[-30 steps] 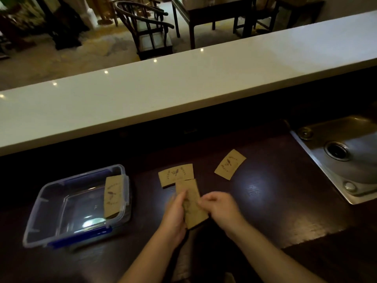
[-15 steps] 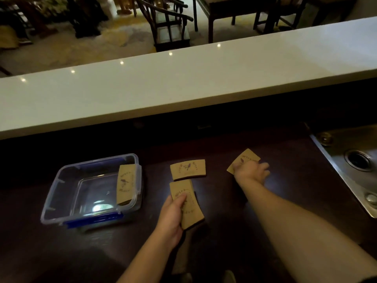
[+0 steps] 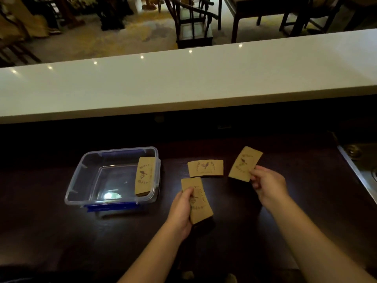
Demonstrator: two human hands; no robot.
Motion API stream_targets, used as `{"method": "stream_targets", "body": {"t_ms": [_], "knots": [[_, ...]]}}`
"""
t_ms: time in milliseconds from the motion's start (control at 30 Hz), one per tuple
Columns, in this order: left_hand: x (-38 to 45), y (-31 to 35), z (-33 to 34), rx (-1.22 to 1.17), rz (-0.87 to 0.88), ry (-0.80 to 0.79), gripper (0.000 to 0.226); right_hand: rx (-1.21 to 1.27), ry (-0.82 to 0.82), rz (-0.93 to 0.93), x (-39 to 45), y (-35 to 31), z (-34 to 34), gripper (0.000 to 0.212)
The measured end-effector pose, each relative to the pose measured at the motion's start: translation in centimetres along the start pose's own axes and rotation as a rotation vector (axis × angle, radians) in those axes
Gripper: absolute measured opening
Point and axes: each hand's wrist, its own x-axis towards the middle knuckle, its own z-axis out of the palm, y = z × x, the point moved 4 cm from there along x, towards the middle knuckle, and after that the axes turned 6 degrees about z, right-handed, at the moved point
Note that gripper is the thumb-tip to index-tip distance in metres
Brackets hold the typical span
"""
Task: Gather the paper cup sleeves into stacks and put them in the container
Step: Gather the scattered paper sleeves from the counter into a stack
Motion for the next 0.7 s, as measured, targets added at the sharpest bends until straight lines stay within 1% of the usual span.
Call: {"method": "stream_targets", "body": {"t_ms": [67,100,133,200,267,333,400,467,500,567,600,633,700], "knots": [[0.2,-0.1,0.2,-0.013,-0.016,-0.045,0.029,-0.009,-0.223,0.108,-3.0,1.7,1.1,0.017],[0.3,-0.1,0.5,-0.026,-0.034,-0.087,0.034,-0.074,-0.313,0.149,-4.5,2.7,1.6,0.017],[0.3,-0.2,0.7,-0.04,-0.052,-0.13,0.039,-0.153,-0.368,0.171,-5.7,3.6,2.2,0.017],[0.3,-0.3,1.2,-0.044,-0.066,-0.184,0.046,-0.277,-0.375,0.157,-7.3,5.1,3.1,0.016],[0.3,-0.4,1.3,-0.01,-0.049,-0.194,0.037,-0.365,-0.315,0.111,-8.0,6.0,3.8,0.019],[0.4,-0.3,0.9,0.083,-0.009,-0.181,0.028,-0.43,-0.276,0.083,-8.2,6.7,4.4,0.024],[0.5,-0.3,0.3,0.15,0.025,-0.193,0.029,-0.473,-0.249,0.034,-8.3,7.2,4.8,0.03],[0.5,0.0,-0.1,0.172,0.03,-0.259,0.03,-0.554,-0.225,-0.048,-8.2,7.0,4.9,0.041],[0.4,0.2,-0.3,0.184,0.021,-0.309,0.03,-0.578,-0.245,-0.075,-8.2,6.7,4.9,0.049],[0.3,0.7,-0.5,0.25,-0.014,-0.43,0.032,-0.591,-0.353,-0.058,-8.1,6.1,5.3,0.065],[0.3,0.9,-0.6,0.298,-0.033,-0.488,0.034,-0.608,-0.408,-0.04,-8.2,5.9,5.5,0.066],[0.3,1.0,-0.7,0.347,-0.049,-0.535,0.037,-0.63,-0.442,-0.029,-8.3,5.8,5.7,0.062],[0.6,1.4,-0.9,0.422,-0.075,-0.581,0.042,-0.624,-0.445,-0.013,-8.3,5.5,5.8,0.053]]}}
